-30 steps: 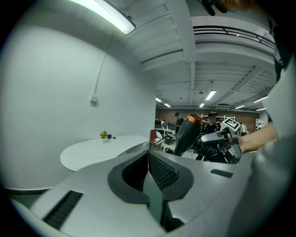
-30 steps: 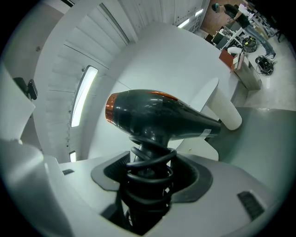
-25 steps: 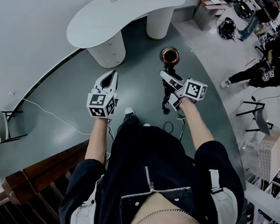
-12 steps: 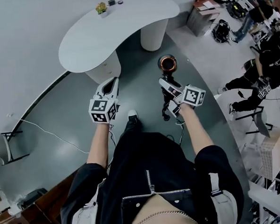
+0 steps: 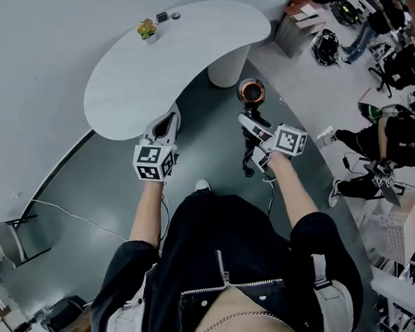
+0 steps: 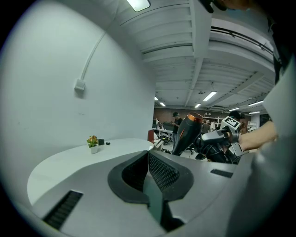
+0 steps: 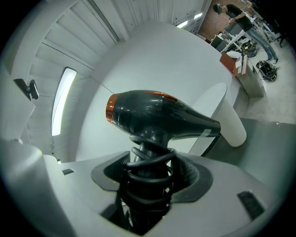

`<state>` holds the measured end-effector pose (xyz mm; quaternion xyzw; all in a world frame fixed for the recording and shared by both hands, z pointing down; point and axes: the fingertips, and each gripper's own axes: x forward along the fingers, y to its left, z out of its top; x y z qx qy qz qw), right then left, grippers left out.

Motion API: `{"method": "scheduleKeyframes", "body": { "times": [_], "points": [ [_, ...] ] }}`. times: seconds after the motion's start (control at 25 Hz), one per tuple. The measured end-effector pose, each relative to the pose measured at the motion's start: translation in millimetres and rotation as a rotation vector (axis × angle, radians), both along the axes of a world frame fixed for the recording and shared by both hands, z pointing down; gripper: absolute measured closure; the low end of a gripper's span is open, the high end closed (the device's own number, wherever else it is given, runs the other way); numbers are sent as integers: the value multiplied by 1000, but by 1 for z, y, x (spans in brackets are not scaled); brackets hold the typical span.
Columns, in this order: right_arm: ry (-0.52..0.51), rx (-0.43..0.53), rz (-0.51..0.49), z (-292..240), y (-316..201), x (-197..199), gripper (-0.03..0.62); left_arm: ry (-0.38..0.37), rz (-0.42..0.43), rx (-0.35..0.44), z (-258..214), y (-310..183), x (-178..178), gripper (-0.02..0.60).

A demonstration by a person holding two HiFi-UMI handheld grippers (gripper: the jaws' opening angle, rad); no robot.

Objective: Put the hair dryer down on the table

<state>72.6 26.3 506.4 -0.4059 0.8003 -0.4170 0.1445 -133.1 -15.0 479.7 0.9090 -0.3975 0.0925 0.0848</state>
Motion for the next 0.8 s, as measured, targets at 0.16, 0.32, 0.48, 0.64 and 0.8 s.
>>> {"method": "scheduleKeyframes", "body": {
  "times": [0.16,0.32,0.48,0.64,0.8],
  "points": [
    [-31,-2,15,0,-43,-8,319,-9,-1,3,1,-43,-15,558],
    [-46,-15,28,1,-73,-17,319,-5,-7,3,0,-76,-29,558],
    [-43,-4,14,1,-96,-24,319,2,-9,1,2,-99,-32,558],
    [-26,2,16,0,-116,-19,319,3,-2,-10,6,-116,-26,558],
    [-21,0,19,0,-139,-12,319,1,-8,-19,10,-135,-21,559]
  ]
}}
